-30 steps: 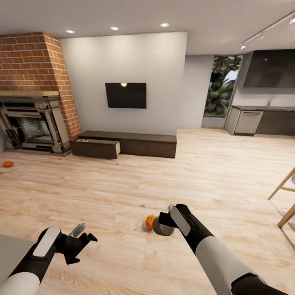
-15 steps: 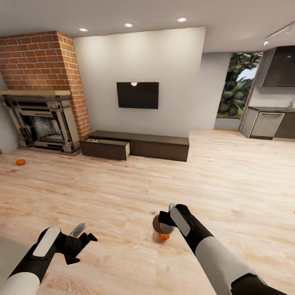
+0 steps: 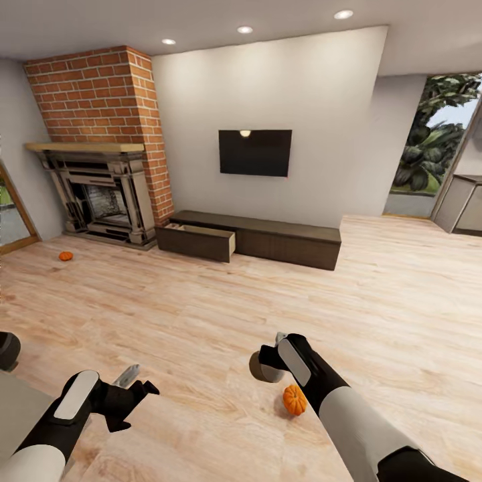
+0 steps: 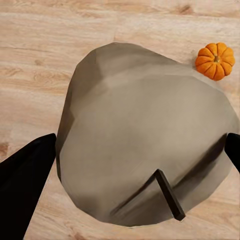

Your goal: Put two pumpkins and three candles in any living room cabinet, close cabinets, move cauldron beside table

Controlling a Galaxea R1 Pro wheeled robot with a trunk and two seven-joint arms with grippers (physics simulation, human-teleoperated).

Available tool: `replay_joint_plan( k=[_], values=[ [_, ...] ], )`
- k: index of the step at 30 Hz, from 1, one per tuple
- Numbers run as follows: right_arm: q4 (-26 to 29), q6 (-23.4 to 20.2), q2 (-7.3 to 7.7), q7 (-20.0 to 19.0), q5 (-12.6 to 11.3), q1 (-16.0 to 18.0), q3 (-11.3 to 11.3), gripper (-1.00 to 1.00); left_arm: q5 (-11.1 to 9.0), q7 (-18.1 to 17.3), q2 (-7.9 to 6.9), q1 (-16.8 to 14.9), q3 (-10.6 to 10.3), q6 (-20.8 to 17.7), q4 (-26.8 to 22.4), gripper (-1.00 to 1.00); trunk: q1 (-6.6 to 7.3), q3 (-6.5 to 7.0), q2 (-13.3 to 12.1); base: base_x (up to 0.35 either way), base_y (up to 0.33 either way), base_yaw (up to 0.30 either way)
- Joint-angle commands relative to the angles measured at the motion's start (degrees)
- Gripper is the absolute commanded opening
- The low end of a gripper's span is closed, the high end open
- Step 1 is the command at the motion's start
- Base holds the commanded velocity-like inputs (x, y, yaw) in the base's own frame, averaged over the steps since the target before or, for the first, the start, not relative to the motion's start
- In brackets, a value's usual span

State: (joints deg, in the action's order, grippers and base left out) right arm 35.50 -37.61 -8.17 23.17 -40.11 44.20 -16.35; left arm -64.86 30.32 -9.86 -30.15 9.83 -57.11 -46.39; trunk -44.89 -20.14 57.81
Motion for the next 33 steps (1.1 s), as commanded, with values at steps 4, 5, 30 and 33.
replay_joint_plan(
  k=[4,5,30,33],
  values=[
    [0.01,0.05,0.0,-0.04,0.03,0.01,0.0,-1.0,0.0,0.0,0.01,0.0,-0.05,0.14,-0.01,1.0,0.0,-0.11,0.0,0.303,0.008,0.027],
    [-0.01,0.0,0.0,-0.01,0.03,0.01,0.0,-1.0,0.0,0.0,0.01,0.0,-0.06,0.15,0.0,1.0,0.0,-0.18,0.0,0.303,0.002,0.006],
    [-0.03,0.29,0.02,0.0,0.03,0.01,0.0,-1.0,0.0,0.0,-0.15,0.0,-0.07,0.25,0.01,1.0,0.0,-1.71,0.0,0.299,0.026,0.011],
    [-0.01,0.33,0.01,0.03,0.03,0.01,0.0,-1.0,0.0,0.0,-0.15,0.0,-0.07,0.25,0.02,1.0,0.0,-1.85,0.0,0.261,0.192,0.203]
  ],
)
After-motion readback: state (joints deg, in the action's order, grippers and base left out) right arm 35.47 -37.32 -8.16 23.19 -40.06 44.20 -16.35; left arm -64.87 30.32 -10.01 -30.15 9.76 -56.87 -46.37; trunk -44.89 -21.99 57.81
